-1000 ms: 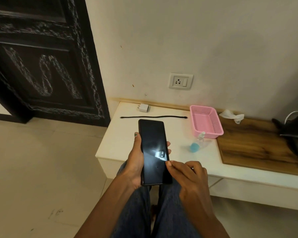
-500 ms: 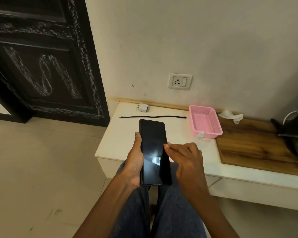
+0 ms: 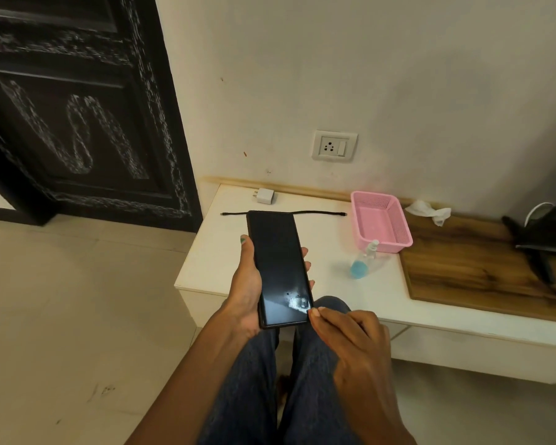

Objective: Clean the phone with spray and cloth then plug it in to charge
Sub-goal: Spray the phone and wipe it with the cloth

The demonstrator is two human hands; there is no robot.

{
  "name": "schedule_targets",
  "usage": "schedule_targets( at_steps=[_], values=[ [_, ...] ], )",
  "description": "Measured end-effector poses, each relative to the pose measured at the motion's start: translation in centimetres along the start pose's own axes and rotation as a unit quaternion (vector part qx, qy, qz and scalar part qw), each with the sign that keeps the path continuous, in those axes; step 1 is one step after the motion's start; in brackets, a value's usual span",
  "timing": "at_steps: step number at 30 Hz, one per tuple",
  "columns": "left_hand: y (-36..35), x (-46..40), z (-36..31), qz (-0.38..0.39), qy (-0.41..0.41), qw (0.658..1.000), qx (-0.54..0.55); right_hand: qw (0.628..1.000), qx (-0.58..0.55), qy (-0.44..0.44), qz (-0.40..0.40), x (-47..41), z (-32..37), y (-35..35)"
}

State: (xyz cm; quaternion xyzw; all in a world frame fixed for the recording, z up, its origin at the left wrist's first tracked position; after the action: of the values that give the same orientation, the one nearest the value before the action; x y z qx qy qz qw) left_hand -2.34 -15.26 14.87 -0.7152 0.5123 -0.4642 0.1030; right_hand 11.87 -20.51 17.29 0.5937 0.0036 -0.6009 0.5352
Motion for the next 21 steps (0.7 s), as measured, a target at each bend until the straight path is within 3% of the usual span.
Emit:
schedule_targets(
  at_steps=[8, 21],
  values=[
    [-0.6, 0.3, 0.6, 0.021, 0.020, 0.999, -0.014, 1.000, 0.028, -0.008, -0.010, -2.4, 0.0, -0.2],
    [0.0, -0.2, 0.4, -0.012, 0.011, 0.998, 0.057, 0.999, -0.021, 0.028, -0.033, -0.4, 2.7, -0.7]
  ],
)
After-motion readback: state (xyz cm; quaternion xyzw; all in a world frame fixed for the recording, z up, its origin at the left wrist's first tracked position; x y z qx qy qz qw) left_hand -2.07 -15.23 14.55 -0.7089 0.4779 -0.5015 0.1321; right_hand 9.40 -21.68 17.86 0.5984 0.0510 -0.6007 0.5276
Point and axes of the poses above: each hand's wrist, its own x-axis away from the middle knuckle, its own y-axis out of the back of the hand, z = x × y, the point moved 6 cm from there along -x, towards the middle knuckle, and after that the axes turned 7 degrees about -z, right-handed, at the moved point
